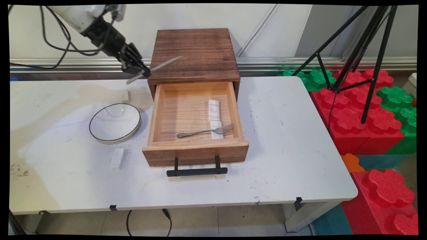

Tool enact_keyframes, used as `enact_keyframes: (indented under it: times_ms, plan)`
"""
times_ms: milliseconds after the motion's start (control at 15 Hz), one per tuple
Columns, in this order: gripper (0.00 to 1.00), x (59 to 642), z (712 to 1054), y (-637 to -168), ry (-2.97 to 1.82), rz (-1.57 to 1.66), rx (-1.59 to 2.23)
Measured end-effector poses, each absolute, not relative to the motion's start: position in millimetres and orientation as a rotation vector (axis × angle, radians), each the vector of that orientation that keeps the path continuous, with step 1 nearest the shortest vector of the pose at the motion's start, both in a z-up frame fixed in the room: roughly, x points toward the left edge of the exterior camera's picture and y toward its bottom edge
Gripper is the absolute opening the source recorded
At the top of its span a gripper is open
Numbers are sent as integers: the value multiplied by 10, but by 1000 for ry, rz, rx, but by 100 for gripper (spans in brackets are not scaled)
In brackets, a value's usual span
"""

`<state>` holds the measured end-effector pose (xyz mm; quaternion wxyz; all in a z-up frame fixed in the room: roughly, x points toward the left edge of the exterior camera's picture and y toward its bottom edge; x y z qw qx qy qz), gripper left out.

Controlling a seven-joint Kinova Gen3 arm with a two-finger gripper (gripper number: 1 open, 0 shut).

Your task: Place the picked object into the drawer

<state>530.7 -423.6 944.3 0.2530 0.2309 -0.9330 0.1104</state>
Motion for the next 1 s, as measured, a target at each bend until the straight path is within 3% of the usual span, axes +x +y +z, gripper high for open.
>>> enact_keyframes:
  times_ms: [533, 1000]
  plan:
    - [0, 4760, 9066, -4356, -2554, 285, 622]
    - [0, 4340, 9081, -4253, -2570, 315, 564]
